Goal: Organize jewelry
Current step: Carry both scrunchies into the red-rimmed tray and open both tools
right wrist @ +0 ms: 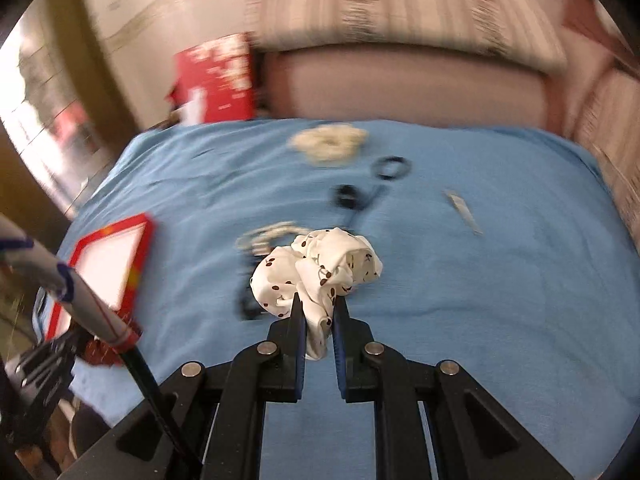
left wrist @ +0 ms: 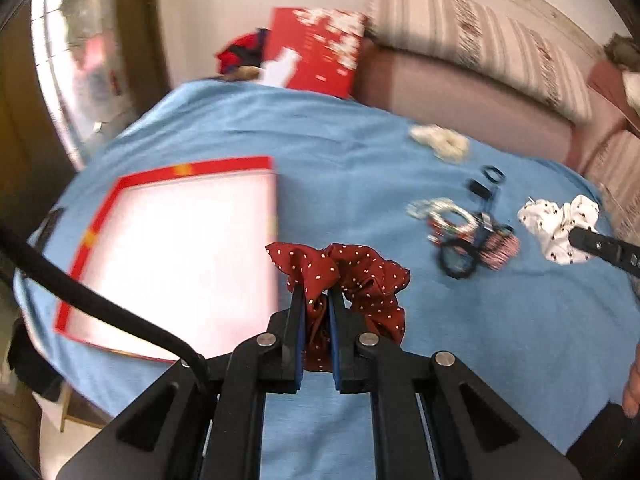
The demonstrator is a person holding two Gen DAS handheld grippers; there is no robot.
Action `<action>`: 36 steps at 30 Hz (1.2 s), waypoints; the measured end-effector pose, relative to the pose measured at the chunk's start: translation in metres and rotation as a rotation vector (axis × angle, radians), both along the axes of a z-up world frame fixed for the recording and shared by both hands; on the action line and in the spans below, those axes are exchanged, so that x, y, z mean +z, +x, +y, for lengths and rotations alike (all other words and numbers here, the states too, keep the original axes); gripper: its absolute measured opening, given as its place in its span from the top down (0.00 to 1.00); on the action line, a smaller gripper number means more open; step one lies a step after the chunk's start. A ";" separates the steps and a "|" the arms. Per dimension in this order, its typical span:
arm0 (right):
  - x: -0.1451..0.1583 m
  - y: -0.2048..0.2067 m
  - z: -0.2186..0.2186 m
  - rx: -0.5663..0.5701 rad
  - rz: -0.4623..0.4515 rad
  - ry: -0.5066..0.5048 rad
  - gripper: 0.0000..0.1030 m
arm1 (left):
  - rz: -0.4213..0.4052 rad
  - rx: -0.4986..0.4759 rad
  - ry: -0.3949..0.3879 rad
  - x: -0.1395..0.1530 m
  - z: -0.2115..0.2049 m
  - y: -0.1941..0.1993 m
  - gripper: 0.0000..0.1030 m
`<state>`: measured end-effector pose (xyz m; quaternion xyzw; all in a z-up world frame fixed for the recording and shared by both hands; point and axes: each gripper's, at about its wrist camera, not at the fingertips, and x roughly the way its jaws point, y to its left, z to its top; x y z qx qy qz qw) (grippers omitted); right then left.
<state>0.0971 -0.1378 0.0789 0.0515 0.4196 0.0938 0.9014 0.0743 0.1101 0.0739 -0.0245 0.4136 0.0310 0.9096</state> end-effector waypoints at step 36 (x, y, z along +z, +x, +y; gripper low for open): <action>-0.064 0.014 0.272 0.496 0.150 -0.096 0.61 | 0.080 0.417 -0.039 -0.039 0.200 0.004 0.62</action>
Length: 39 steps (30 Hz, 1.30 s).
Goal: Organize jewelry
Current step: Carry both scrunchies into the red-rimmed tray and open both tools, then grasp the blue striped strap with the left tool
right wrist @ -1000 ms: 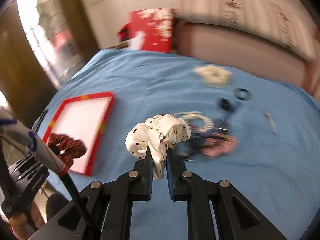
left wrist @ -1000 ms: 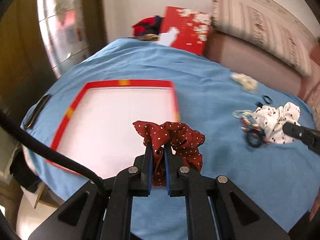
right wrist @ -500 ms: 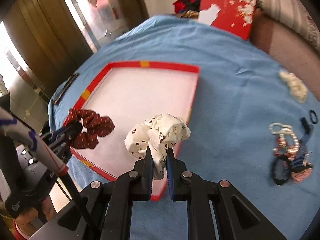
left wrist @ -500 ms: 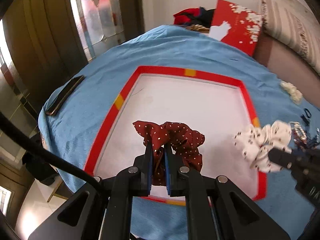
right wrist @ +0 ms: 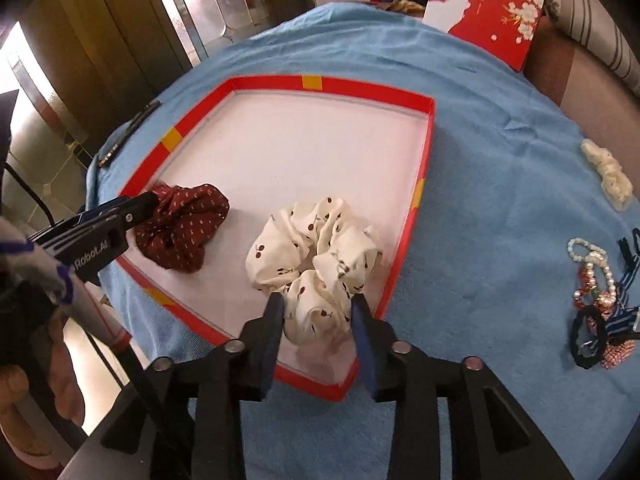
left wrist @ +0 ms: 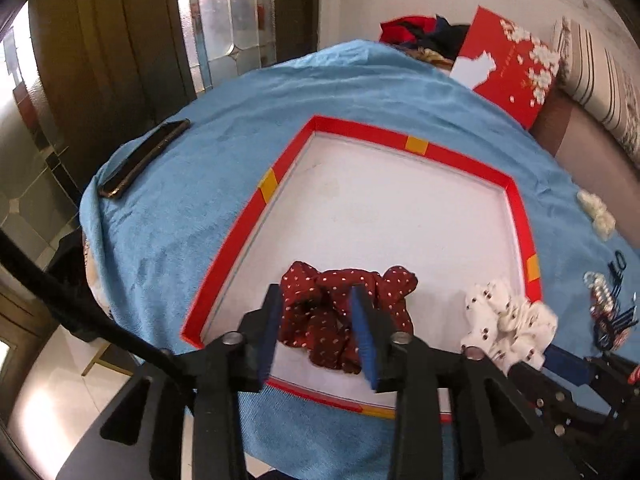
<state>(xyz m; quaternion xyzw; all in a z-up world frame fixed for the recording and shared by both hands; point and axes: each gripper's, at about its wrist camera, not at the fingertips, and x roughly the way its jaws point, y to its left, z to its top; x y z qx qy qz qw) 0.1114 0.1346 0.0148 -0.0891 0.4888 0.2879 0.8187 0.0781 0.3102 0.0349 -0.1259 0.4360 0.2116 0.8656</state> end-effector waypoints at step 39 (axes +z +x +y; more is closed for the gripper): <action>-0.027 -0.019 -0.347 -0.630 0.046 0.147 0.51 | -0.049 -0.738 -0.315 -0.003 -0.313 0.102 0.41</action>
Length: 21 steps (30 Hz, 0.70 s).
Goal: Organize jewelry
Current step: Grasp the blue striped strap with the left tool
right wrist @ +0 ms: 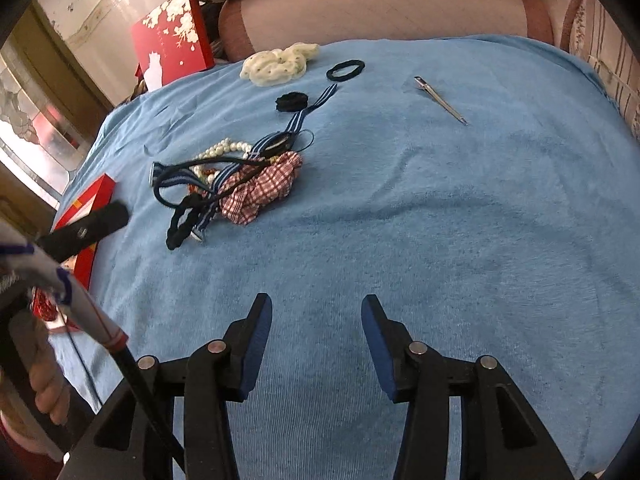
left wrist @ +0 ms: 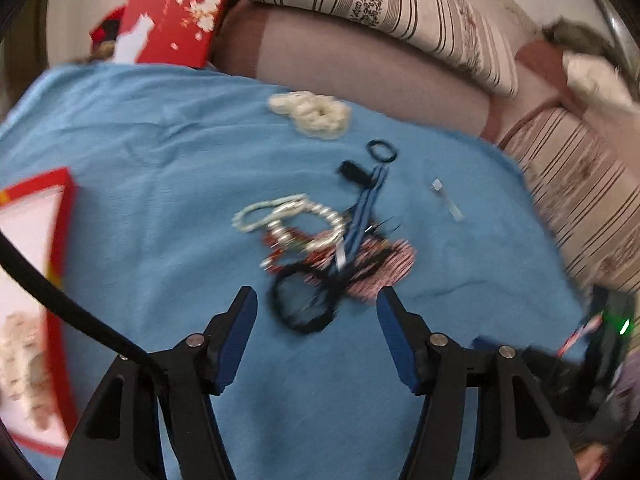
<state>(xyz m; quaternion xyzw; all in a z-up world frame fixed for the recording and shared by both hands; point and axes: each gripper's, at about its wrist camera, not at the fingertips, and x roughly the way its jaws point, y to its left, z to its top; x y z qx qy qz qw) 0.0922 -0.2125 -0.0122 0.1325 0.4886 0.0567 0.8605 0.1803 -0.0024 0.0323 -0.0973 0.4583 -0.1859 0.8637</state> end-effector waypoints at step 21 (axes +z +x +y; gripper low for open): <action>0.010 0.025 -0.004 -0.003 -0.037 -0.015 0.51 | 0.015 0.070 -0.252 0.020 0.051 -0.005 0.96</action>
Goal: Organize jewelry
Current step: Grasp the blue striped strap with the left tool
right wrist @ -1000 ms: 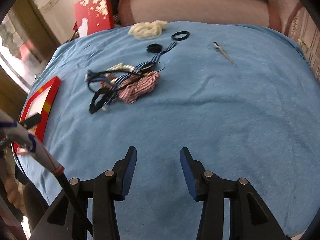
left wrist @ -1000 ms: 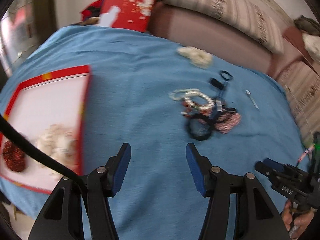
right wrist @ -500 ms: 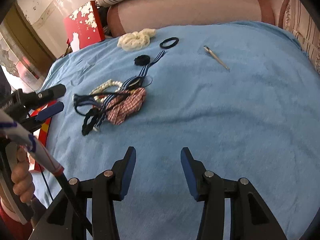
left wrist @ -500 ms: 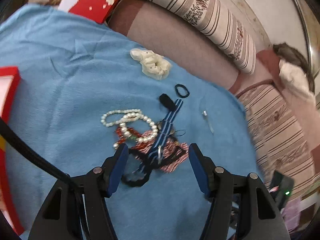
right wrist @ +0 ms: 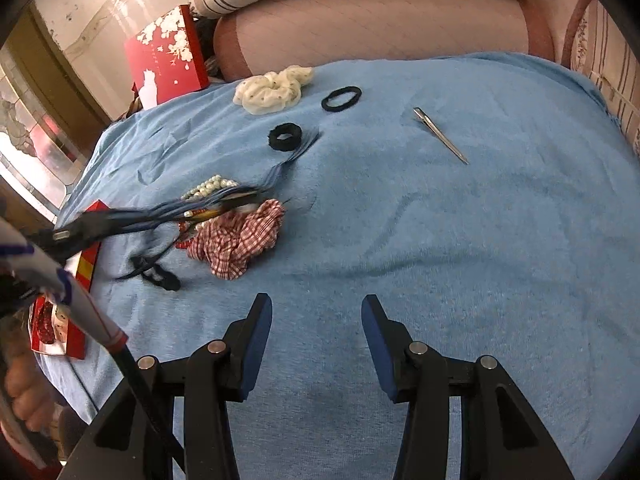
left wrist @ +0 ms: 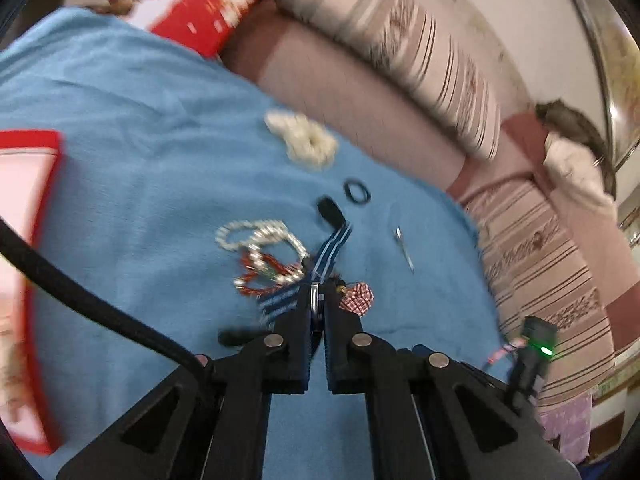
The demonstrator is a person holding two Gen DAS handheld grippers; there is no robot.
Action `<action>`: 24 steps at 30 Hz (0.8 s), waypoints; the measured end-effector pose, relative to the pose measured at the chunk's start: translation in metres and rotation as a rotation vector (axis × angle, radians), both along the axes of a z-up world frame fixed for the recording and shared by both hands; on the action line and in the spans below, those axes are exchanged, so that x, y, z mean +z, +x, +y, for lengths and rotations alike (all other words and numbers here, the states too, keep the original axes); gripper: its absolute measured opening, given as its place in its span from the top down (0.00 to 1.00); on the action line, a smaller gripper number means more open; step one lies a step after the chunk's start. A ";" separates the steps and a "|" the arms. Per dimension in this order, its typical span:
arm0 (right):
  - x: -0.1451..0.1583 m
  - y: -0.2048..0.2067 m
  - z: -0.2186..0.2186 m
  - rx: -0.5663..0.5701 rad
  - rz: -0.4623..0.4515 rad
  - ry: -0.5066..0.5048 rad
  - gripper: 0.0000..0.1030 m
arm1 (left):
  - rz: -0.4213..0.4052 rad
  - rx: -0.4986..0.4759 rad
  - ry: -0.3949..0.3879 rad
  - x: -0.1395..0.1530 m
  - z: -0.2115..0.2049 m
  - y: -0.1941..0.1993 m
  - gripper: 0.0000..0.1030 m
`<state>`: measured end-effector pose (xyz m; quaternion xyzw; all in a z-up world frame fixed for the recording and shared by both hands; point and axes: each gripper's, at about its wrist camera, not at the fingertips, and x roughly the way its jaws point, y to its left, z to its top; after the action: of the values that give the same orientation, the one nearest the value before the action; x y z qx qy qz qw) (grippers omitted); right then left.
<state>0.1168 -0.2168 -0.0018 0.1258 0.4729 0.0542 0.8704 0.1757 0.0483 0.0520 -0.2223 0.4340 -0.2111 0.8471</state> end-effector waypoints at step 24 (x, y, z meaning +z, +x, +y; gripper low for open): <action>-0.015 0.029 0.126 0.259 0.078 0.069 0.51 | -0.010 0.122 0.017 -0.043 0.091 -0.034 0.59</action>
<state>0.1454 -0.0910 -0.0165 0.0958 0.5165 0.1775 0.8322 0.1420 0.1394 0.0086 -0.2402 0.4173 -0.1566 0.8624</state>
